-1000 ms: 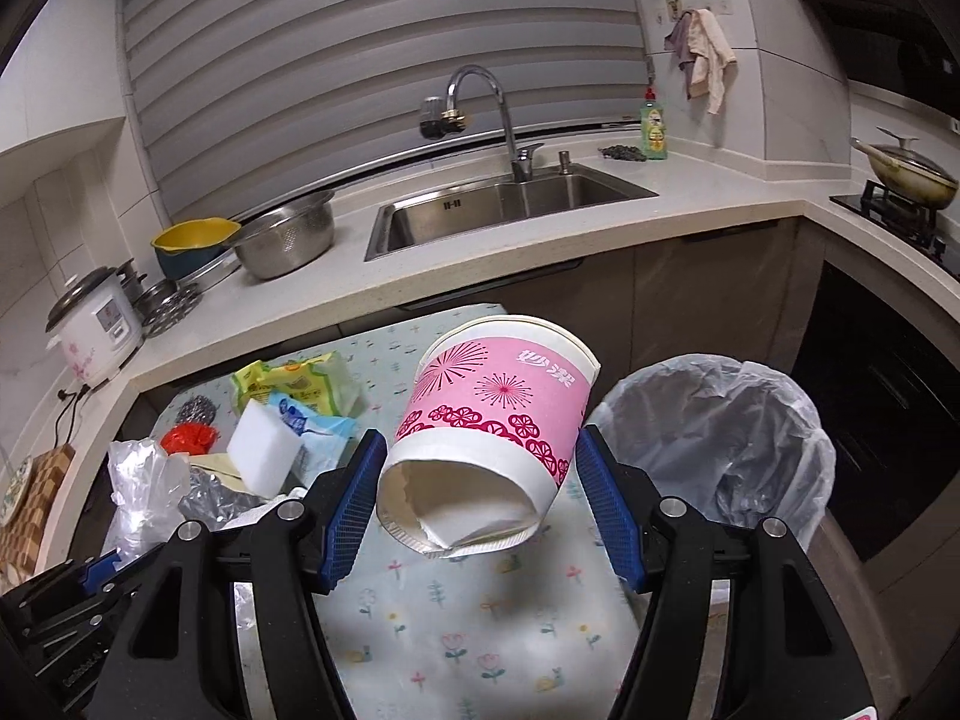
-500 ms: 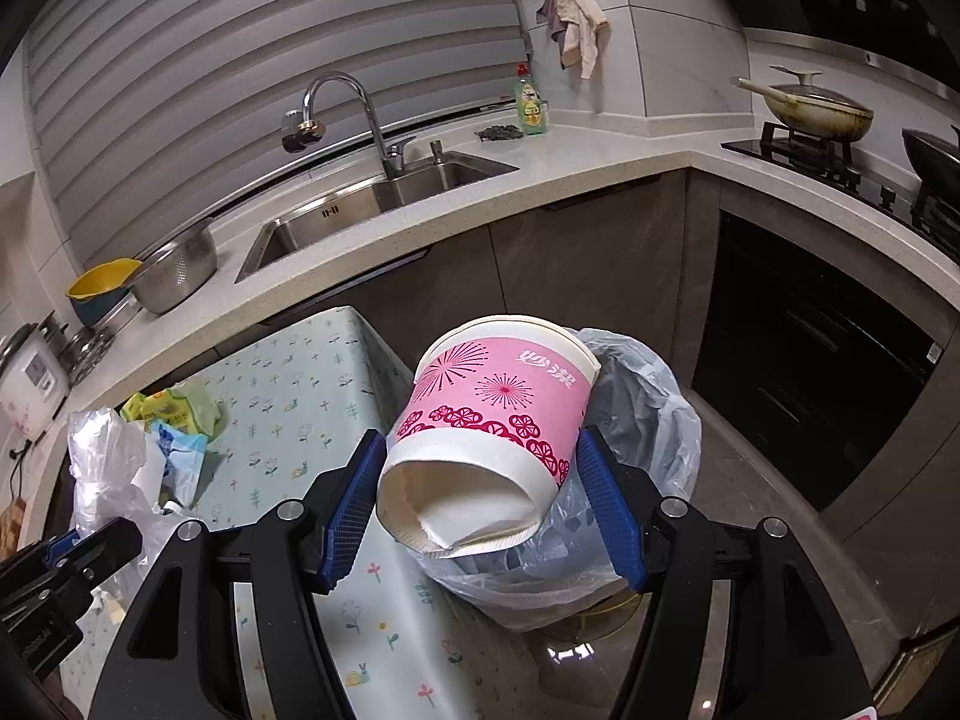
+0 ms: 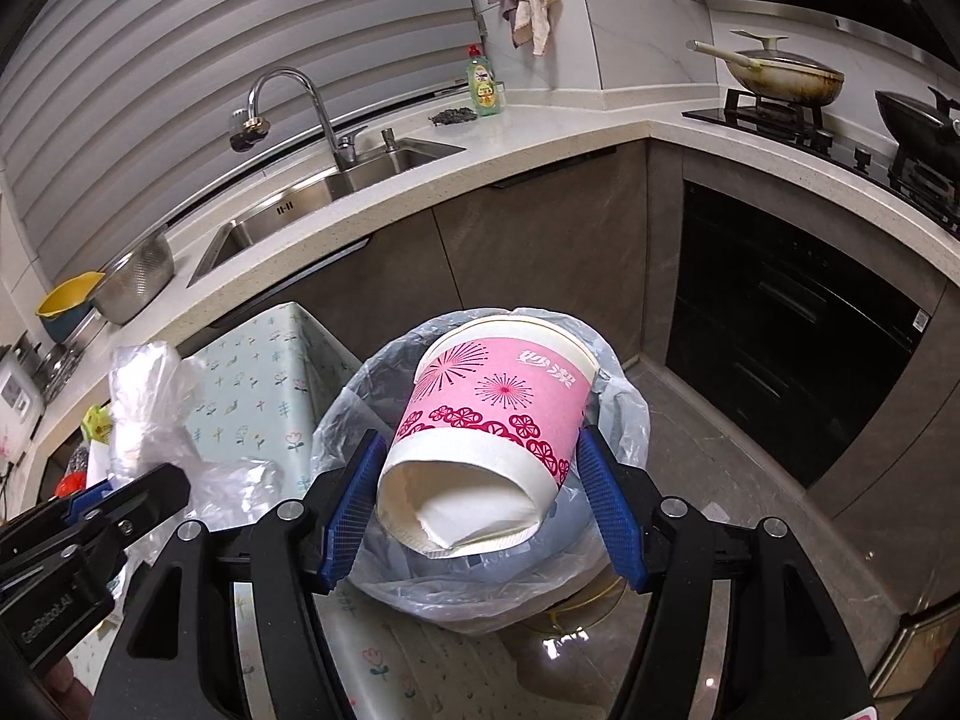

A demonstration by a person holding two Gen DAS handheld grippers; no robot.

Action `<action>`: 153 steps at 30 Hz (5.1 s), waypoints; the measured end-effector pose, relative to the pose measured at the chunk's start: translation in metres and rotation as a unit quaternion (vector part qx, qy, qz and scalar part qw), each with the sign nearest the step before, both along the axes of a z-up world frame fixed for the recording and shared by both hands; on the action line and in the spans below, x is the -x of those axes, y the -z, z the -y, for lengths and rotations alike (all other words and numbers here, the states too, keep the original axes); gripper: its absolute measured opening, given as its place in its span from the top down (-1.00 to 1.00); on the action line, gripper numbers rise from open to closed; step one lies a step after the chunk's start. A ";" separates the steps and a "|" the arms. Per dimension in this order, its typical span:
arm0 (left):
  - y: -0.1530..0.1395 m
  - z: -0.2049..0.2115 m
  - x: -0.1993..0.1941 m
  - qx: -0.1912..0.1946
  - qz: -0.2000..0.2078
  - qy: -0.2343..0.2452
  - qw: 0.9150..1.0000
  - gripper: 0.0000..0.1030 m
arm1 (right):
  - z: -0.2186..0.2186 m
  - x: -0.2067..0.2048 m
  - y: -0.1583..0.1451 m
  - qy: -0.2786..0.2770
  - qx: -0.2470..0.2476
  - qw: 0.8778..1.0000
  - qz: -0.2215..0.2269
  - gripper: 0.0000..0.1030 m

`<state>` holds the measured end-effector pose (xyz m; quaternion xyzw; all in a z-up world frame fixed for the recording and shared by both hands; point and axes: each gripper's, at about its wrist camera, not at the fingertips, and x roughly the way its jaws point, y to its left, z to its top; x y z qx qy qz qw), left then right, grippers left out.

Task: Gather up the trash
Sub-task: 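Carry the plastic bag and pink cup with both tools over the trash bin, then open the right tool dropping the pink cup into the bin while the left tool releases the plastic bag, then move both tools back over the trash pile on the table, then grasp a white tissue with the left tool while the right tool grasps another white tissue, then carry both held white tissues toward the trash bin, right tool leading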

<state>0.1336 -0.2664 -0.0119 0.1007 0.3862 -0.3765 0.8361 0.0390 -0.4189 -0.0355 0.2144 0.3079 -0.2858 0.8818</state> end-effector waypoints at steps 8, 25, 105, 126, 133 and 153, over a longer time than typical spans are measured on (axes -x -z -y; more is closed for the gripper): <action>0.016 0.030 -0.013 -0.010 -0.011 0.012 1.000 0.39 | 0.015 -0.008 0.014 0.008 -0.017 1.000 -0.007 -0.25; 0.015 0.023 -0.036 0.009 -0.008 -0.015 1.000 -0.21 | 0.010 -0.022 0.003 0.011 0.004 1.000 -0.005 -0.35; 0.108 -0.418 -0.142 -0.009 -0.127 -0.340 0.932 0.24 | -0.359 -0.192 0.053 -0.299 -0.021 0.949 -0.095 0.57; 0.005 -0.393 -0.084 0.036 -0.036 -0.298 0.953 0.85 | -0.325 -0.126 -0.041 -0.272 0.006 0.962 0.009 0.77; -0.034 -0.355 -0.048 0.048 0.004 -0.253 0.966 0.86 | -0.296 -0.093 -0.058 -0.243 0.008 0.969 0.037 0.77; -0.072 -0.197 0.033 0.043 0.049 -0.111 0.992 0.86 | -0.170 0.004 -0.065 -0.134 -0.010 0.988 0.073 0.77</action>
